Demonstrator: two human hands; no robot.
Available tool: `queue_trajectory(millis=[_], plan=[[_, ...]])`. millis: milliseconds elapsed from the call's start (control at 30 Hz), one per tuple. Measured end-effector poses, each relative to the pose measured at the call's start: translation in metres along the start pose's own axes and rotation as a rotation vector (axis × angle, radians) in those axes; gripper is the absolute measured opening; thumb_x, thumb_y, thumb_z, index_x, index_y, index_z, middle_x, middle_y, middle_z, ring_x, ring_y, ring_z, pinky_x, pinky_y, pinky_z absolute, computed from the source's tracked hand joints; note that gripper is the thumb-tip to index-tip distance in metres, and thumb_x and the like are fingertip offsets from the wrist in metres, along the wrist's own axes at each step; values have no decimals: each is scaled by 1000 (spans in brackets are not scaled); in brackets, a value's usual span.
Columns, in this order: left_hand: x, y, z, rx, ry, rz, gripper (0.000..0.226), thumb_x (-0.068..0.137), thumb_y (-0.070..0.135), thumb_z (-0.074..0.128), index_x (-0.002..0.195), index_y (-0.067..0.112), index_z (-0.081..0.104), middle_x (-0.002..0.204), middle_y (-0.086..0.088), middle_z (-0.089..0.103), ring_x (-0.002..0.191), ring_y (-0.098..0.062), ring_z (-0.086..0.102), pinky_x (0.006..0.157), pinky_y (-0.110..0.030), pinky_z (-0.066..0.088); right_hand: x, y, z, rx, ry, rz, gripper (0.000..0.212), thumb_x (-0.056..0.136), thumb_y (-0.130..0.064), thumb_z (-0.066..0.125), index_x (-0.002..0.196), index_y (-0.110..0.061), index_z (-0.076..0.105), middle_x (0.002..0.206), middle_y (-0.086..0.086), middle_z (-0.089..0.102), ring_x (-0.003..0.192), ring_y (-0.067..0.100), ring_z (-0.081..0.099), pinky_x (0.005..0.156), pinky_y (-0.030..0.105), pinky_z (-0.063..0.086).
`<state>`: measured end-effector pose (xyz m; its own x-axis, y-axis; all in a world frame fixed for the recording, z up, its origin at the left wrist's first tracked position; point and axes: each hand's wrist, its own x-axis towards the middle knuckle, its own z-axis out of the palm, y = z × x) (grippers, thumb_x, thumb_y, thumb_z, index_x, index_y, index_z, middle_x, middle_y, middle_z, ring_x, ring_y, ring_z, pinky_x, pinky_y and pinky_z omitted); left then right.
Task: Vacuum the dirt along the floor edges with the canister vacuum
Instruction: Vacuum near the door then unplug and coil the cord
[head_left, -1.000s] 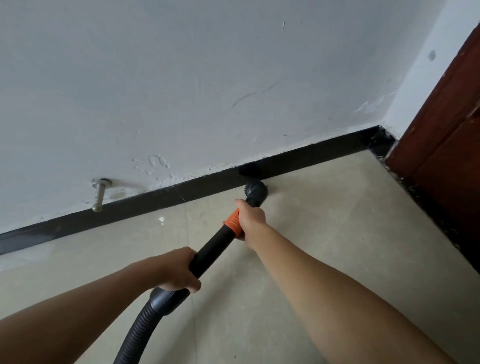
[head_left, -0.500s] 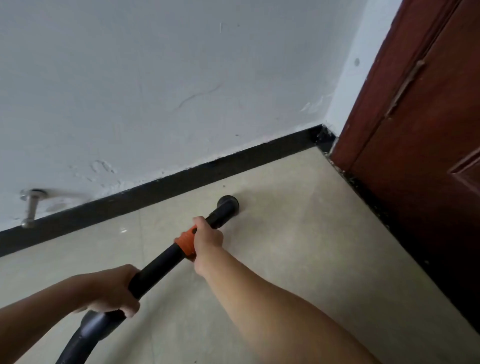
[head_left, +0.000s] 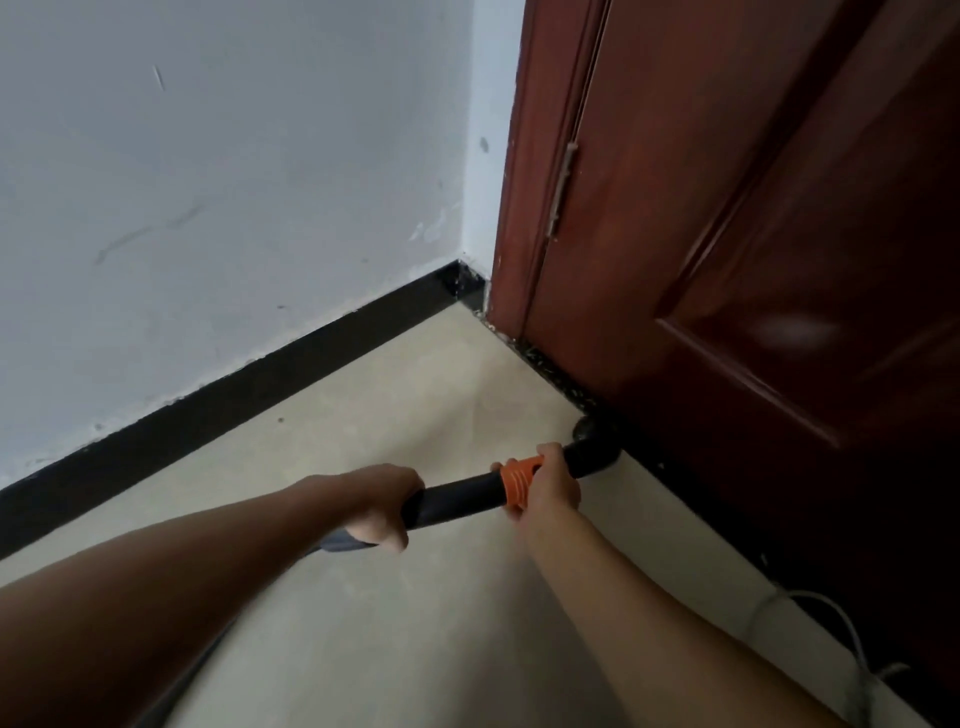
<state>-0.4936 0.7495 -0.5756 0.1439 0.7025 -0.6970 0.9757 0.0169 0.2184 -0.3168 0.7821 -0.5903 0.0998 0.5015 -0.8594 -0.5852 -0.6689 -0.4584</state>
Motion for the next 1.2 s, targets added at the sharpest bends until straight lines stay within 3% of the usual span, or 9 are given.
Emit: queue_trajectory(millis=[67, 200, 333, 533, 733, 900, 1000, 1100, 1200], plan=[[5, -3, 1, -33, 59, -20, 25, 75, 21, 68, 96, 23, 54, 90, 1, 60, 88, -21, 62, 69, -29, 45, 11, -10, 15, -53, -35, -14, 19, 91, -20, 62, 90, -5, 50, 93, 18, 61, 77, 30, 67, 67, 39, 59], [6, -19, -2, -163, 235, -87, 27, 76, 25, 68, 97, 26, 51, 92, 1, 59, 86, -19, 59, 69, -28, 45, 30, -20, 68, -230, -172, -14, 31, 90, -24, 62, 113, -8, 49, 99, 17, 62, 77, 28, 69, 62, 39, 58], [7, -39, 2, -256, 350, -167, 26, 75, 26, 68, 94, 25, 51, 84, 2, 58, 79, -17, 57, 67, -30, 45, 32, -23, 107, -289, -276, 49, 24, 91, -20, 63, 108, -10, 49, 86, 13, 60, 80, 25, 66, 60, 38, 57], [7, -14, 25, -211, 221, -67, 24, 74, 25, 67, 93, 29, 52, 83, 8, 60, 78, -15, 58, 64, -29, 45, 33, -13, 45, -242, -19, 15, 29, 90, -24, 64, 109, -4, 56, 92, 14, 62, 77, 23, 66, 80, 41, 60], [-18, 68, 73, -123, 55, 146, 28, 79, 26, 66, 105, 29, 55, 86, 8, 55, 78, -14, 52, 67, -25, 40, -18, -11, -69, -72, 342, -53, 18, 92, -17, 60, 92, 0, 55, 73, 11, 56, 57, 21, 55, 43, 26, 50], [-44, 11, 78, -233, -26, -31, 35, 74, 21, 71, 106, 25, 59, 90, 5, 59, 86, -16, 61, 69, -22, 43, -15, 41, -18, -130, 247, -71, 29, 89, -16, 61, 64, -4, 51, 50, 6, 53, 34, 17, 50, 37, 23, 48], [-77, -37, 74, -248, 13, -191, 28, 72, 17, 72, 96, 23, 58, 81, 5, 60, 74, -13, 57, 57, -18, 39, -20, 80, 28, -165, -14, -10, 21, 84, -21, 63, 70, -6, 55, 60, 7, 59, 48, 20, 57, 66, 38, 60], [-99, -40, 77, -234, 29, -247, 31, 71, 16, 72, 98, 25, 60, 82, 4, 64, 74, -11, 60, 64, -22, 44, -30, 94, 20, -152, -106, 50, 18, 82, -25, 65, 82, -8, 58, 73, 6, 65, 63, 21, 63, 81, 42, 59], [-98, -6, 89, -131, -34, -148, 34, 71, 18, 69, 99, 35, 58, 88, 9, 64, 81, -9, 61, 72, -23, 48, -46, 81, -32, 0, 34, 38, 24, 85, -15, 63, 69, -3, 51, 59, 8, 56, 48, 20, 54, 59, 36, 59]])
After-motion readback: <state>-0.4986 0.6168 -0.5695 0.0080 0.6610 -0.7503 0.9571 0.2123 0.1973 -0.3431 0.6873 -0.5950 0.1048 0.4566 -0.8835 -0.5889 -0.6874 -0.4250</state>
